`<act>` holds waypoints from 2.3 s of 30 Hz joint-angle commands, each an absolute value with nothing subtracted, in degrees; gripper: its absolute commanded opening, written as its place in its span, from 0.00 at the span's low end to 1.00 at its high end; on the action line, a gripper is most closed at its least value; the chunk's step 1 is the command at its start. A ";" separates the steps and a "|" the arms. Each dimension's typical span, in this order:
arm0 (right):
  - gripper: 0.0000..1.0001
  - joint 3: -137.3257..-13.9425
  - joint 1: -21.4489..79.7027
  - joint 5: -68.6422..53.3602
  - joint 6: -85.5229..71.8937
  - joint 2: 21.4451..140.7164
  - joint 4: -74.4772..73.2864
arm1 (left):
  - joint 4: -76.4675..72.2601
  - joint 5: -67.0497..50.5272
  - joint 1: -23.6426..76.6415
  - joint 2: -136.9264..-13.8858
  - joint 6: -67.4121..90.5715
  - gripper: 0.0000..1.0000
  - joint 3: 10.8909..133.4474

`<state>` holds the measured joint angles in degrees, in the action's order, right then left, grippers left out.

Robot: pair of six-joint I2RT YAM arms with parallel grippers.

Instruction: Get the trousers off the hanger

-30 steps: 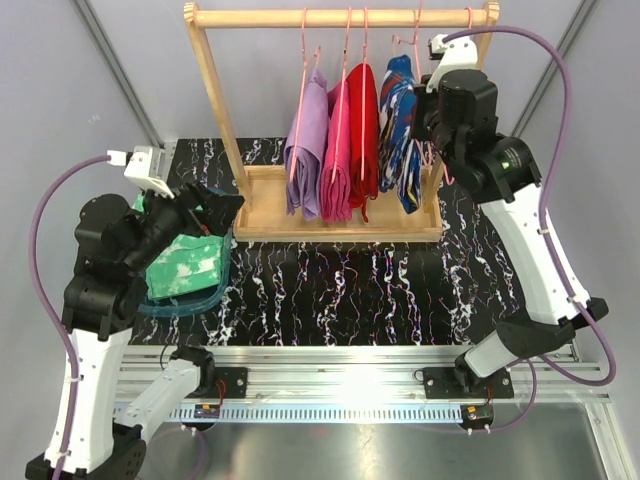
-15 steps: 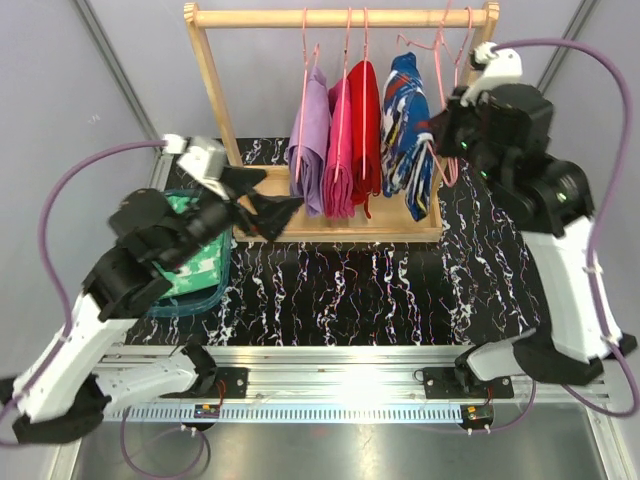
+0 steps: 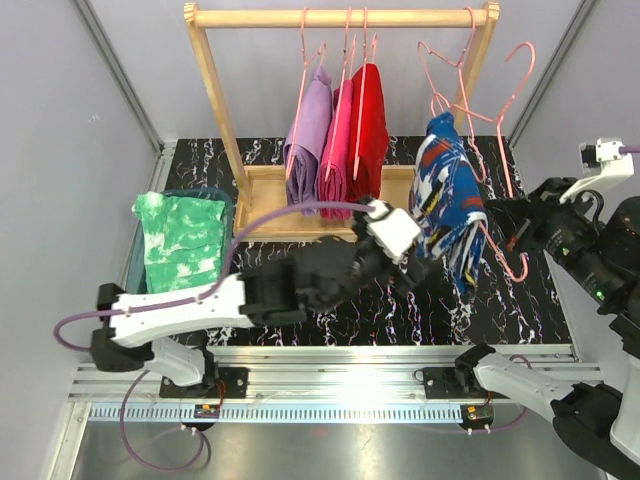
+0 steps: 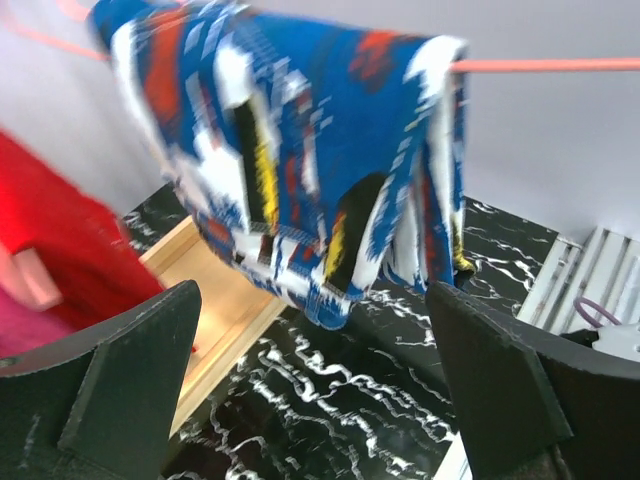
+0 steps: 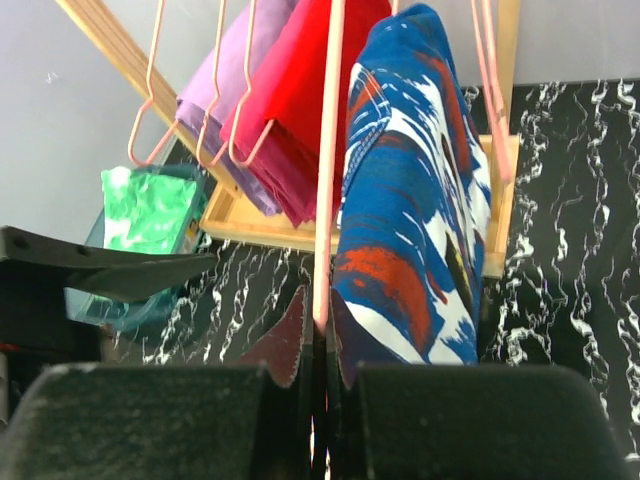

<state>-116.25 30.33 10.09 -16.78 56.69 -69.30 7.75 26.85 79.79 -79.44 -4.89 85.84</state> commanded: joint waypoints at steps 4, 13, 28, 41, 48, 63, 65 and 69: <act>0.00 -119.18 30.23 7.74 -18.19 53.70 -62.84 | -2.47 33.92 83.67 -90.41 -9.58 0.99 96.57; 0.00 -120.41 30.23 5.54 -18.37 51.24 -63.11 | -2.46 39.73 84.02 -99.58 -12.21 0.95 105.91; 0.00 -117.60 30.23 2.45 -19.87 50.01 -61.17 | -2.29 39.55 84.55 -104.41 -16.08 0.42 112.14; 0.00 -96.26 30.23 12.21 -19.33 45.53 -56.17 | -5.71 55.09 88.06 -98.36 -21.53 0.00 112.41; 0.00 -79.22 30.23 11.16 -22.32 41.40 -53.00 | -5.45 60.72 89.47 -92.47 -25.21 0.00 114.25; 0.00 -67.68 30.23 10.73 -23.64 31.38 -54.32 | -16.86 67.76 90.09 -85.69 -46.37 0.00 124.18; 0.00 -67.59 30.23 10.37 -23.55 31.38 -54.05 | -21.15 68.46 90.09 -85.78 -50.78 0.00 126.72; 0.00 -67.85 30.23 9.58 -22.77 31.38 -53.18 | -34.25 71.45 88.34 -87.27 -71.56 0.00 130.07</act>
<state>-67.40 30.33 9.78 -23.35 31.55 -56.03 -17.67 70.48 89.56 -88.33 -53.28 125.99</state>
